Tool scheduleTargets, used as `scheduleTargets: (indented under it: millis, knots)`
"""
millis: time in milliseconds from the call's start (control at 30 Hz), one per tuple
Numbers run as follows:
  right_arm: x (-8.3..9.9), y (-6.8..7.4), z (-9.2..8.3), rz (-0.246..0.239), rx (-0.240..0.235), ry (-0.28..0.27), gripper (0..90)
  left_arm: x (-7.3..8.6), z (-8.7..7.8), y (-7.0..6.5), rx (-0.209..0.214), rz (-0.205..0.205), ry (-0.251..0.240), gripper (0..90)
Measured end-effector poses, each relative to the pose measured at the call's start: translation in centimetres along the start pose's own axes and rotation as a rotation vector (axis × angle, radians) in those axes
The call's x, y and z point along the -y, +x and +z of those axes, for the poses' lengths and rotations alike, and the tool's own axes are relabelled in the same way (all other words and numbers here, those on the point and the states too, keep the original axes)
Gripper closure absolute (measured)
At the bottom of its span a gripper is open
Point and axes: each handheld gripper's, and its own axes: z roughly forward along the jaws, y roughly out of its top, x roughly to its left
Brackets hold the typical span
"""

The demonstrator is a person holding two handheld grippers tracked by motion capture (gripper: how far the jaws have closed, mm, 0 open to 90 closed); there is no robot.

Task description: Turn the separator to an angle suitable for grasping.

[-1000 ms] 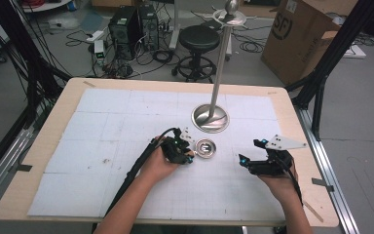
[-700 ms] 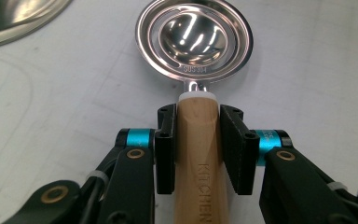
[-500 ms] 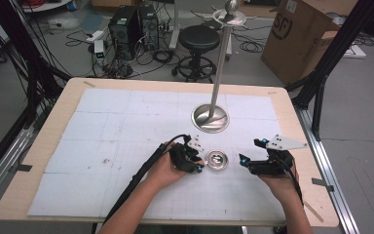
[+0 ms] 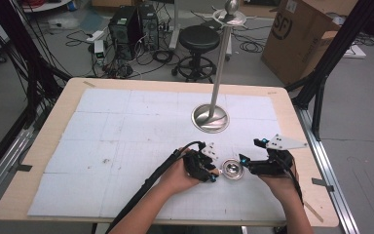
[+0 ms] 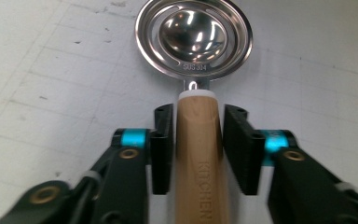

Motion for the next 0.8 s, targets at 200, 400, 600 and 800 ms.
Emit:
scheduleTargets:
  millis: [200,400,600,800]
  knots:
    - [0.1,-0.1,-0.1,0.005,0.002,0.001,17.5,0.4,-1.8,0.5,-0.009,-0.017,-0.035,50.4]
    - [0.1,0.0,-0.3,0.007,0.007,-0.001,17.6,1.9,-4.2,1.0,-0.03,-0.053,-0.07,44.5]
    - [0.3,0.0,-0.2,0.002,0.009,0.01,17.5,4.5,-7.4,2.0,-0.055,-0.104,-0.109,41.0]
    - [0.4,0.0,0.0,-0.002,0.006,0.021,17.6,7.4,-11.2,2.7,-0.1,-0.147,-0.185,35.5]
